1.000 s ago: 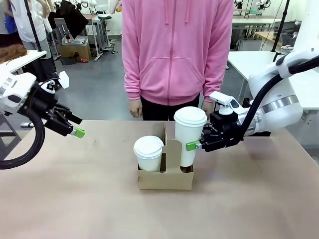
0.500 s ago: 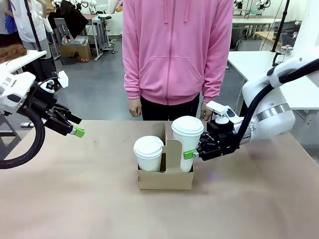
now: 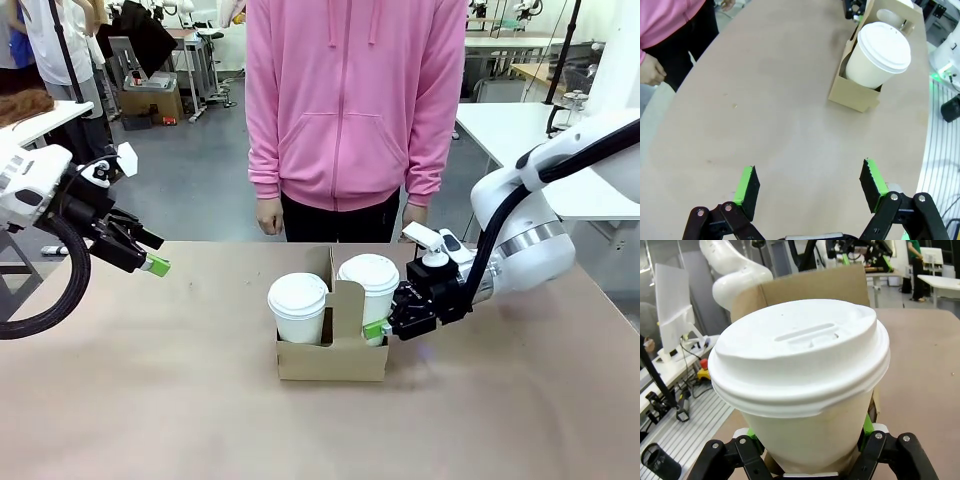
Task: Pour a drink into a cup and package it in a carrier.
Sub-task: Insert the held 600 ml Paper Cup into the Cup Carrier.
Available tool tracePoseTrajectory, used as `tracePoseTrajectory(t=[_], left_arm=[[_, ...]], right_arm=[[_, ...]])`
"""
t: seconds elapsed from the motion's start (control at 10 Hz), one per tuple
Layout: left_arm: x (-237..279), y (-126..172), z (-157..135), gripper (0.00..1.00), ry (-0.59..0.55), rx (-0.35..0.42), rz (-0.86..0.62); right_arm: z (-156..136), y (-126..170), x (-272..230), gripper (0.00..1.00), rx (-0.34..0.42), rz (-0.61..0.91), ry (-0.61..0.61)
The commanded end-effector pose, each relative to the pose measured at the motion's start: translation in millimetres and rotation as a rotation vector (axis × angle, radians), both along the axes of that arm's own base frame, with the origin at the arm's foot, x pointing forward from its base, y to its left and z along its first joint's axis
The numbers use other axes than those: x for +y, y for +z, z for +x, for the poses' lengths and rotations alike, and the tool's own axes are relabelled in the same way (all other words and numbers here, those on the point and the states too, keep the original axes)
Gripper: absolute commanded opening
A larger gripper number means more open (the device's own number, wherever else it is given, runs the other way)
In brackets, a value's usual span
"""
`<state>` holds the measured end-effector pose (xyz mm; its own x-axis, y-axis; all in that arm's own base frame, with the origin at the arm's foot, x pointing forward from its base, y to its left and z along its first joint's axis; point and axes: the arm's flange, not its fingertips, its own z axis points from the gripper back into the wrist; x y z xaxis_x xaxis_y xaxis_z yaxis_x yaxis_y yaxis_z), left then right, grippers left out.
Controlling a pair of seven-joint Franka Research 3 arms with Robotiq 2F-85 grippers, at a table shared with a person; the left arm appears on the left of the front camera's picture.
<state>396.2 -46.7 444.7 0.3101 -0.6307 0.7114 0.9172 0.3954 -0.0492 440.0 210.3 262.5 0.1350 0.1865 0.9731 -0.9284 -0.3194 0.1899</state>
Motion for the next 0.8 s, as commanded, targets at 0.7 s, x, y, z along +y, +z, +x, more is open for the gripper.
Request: tracePoseTrajectory(t=[0.7], left_arm=[[1, -1, 0, 1.0, -0.008, -0.005, -0.007]], right_arm=[[10, 4, -15, 1.0, -0.116, -0.048, 0.026]])
